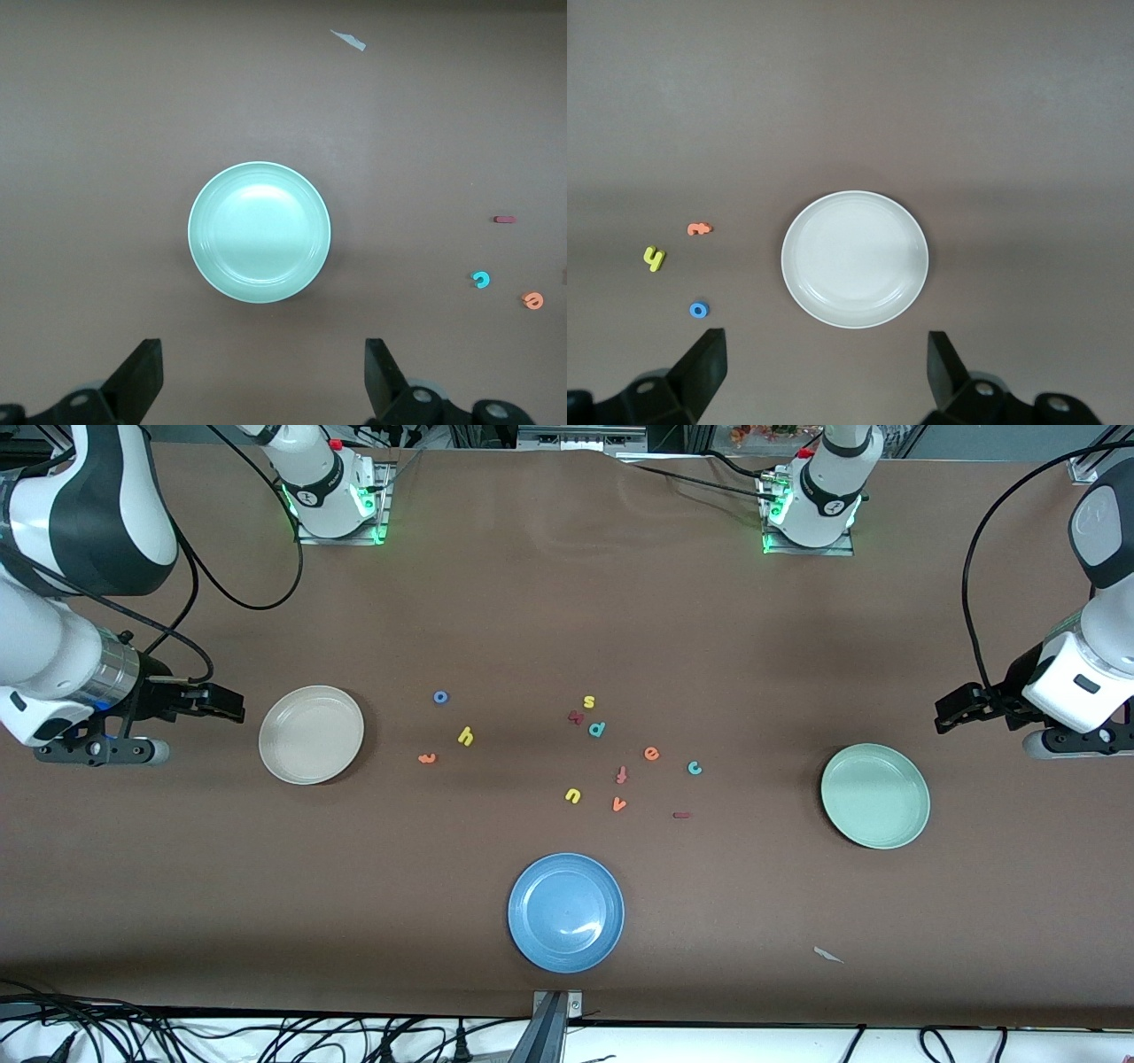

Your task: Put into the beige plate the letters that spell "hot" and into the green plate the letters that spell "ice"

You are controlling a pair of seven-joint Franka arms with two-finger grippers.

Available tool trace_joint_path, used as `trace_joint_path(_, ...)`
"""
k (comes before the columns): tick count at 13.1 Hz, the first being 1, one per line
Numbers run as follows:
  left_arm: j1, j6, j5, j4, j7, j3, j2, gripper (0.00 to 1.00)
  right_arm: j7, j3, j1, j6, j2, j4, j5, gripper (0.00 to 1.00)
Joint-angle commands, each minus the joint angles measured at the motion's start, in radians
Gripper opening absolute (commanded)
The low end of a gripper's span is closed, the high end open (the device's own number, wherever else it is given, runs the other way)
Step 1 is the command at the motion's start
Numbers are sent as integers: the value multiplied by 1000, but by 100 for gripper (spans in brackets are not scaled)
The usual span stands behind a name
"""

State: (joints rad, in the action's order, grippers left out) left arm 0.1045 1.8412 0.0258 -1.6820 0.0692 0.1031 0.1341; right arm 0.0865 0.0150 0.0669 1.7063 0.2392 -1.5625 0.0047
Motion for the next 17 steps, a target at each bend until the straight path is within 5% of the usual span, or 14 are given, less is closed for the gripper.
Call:
trace_joint_path(1,-5,20,3,-7,-6,3,10,100,19,3,2,1,-24,-25,-14,100)
trace_joint_path(11,-20,151,-17,-15,286,165,131,100,21,2,2,-1,-26,-30,-14,100)
trace_joint_path(17,-138,248,-14,-25,467,164,222,100,105,2,40,15,-14,-28,-14,100)
